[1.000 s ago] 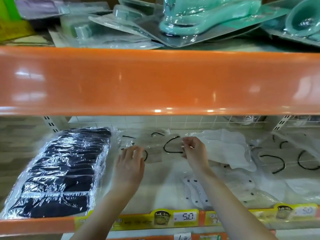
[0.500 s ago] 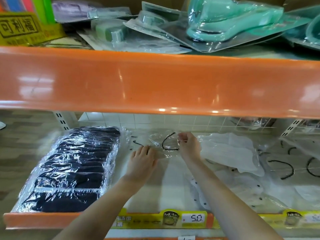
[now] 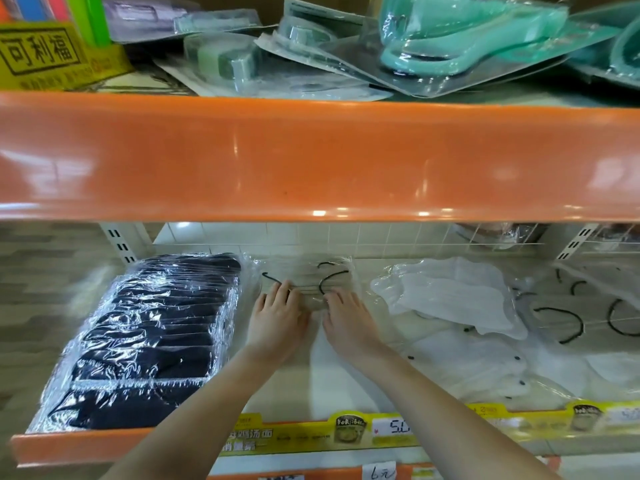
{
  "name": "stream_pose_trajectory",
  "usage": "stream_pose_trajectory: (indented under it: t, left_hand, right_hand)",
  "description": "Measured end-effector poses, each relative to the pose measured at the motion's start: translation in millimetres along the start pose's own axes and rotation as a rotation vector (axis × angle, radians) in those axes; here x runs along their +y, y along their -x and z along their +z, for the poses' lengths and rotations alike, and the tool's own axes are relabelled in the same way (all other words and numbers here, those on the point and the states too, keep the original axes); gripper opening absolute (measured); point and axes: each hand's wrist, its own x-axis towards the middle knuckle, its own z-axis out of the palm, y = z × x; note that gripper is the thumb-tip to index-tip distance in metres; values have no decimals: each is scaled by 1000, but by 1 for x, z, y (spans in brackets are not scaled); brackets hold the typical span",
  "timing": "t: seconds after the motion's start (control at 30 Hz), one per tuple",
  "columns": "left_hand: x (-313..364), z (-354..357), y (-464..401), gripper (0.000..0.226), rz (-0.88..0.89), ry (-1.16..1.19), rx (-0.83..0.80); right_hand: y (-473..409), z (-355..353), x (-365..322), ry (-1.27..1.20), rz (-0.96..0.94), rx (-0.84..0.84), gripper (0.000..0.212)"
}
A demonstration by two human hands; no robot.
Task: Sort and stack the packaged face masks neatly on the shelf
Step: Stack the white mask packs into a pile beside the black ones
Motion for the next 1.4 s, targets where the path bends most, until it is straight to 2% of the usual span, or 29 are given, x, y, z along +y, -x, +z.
stream_pose_trajectory:
  t: [0.27, 0.43, 0.57, 0.77, 1.03, 1.1, 1.2, 1.23, 1.27, 1.33, 1.4]
  left_hand:
    - [-1, 0, -5, 45, -35, 7, -74]
    - [18, -14, -8, 31, 43, 49, 42]
    - [45, -22, -7, 12, 63, 156, 77]
    - [98, -20, -3, 29, 97, 229, 58]
    - [173, -11, 4, 40, 153, 225, -85]
    - [189, -4, 8, 42, 141, 208, -127]
    - [210, 1, 20, 42, 136, 222, -121]
    - [215, 5, 25, 39, 149, 216, -97]
    - [219, 7, 30, 37, 155, 204, -72]
    - [224, 12, 35, 38, 161, 172, -44]
    - [229, 13, 37, 51, 149, 139, -51]
  right_hand:
    - [1, 0, -3, 17, -6, -44, 34]
    - [0, -10, 1, -80, -55, -104, 37]
    - [4, -22, 20, -173, -48, -43, 42]
    - [29, -50, 63, -100, -21, -1, 29]
    - [75, -87, 130, 96, 95, -79, 34]
    - [85, -92, 147, 91, 115, -127, 42]
    - [98, -97, 169, 33, 87, -194, 78]
    - [102, -97, 176, 2, 62, -195, 81]
    - [106, -99, 181, -21, 39, -193, 79]
    - [112, -104, 188, -48, -1, -189, 63]
    - [117, -109, 194, -58, -33, -211, 49]
